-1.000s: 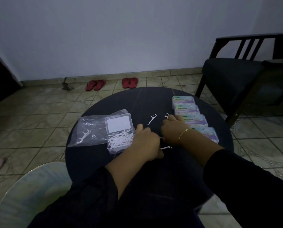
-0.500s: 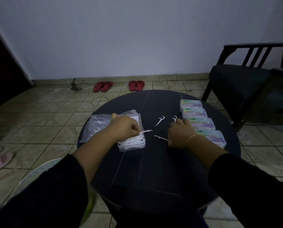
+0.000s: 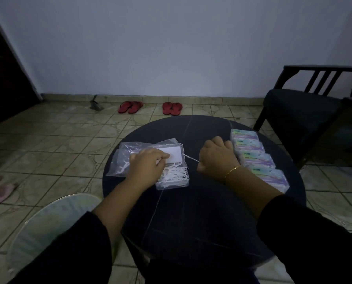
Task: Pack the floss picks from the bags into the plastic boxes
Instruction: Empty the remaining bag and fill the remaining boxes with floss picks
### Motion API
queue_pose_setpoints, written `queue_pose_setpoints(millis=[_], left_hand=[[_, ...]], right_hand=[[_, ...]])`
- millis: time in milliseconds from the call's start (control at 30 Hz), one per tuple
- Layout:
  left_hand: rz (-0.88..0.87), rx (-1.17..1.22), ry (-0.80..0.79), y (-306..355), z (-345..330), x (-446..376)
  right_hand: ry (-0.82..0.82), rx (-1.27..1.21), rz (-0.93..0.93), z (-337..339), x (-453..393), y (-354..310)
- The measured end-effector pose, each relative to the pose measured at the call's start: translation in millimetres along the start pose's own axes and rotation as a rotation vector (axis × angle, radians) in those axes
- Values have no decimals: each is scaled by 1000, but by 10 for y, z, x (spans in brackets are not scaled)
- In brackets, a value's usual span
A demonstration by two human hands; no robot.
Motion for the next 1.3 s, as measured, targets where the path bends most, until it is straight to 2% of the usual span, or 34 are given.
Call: queue_pose_setpoints(millis=[67, 167, 267, 367, 433, 600, 700, 800, 900, 1200, 1300], left_hand=[[37, 160, 135, -73, -73, 134], [50, 274, 196, -145, -168, 296], [62, 243, 172, -174, -205, 364], [80, 181, 70, -216, -263, 431], [84, 151, 18, -237, -291, 489], [58, 0, -4, -208, -330, 526], [116, -50, 30, -220, -346, 529], [209, -76, 67, -245, -342, 543], [225, -123, 54, -241, -329, 565], [39, -194, -74, -161, -328, 586], [9, -171, -77, -183, -354, 585]], right_hand=[[46, 39, 75, 25, -50, -146], [63, 98, 167, 4, -135, -358], [53, 116, 196, -44, -210, -512], [32, 49, 181, -86, -264, -599], [24, -66, 115, -98, -263, -568], [88, -476, -280, -224, -51, -325], [50, -611, -386, -305, 35, -308], [26, -718, -409, -339, 27, -362], [27, -770, -401, -360, 10, -432], [-17, -799, -304, -299, 110, -519], [21, -641, -409, -270, 176, -414]])
Point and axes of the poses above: each hand's wrist, its own x-axis away from the middle knuckle, its own z-axis out of the back of the hand, y = z × x, the point moved 1 cm from there along -x, towards the middle knuckle, and after that the axes turned 12 degrees about z, right-handed, at the moved point
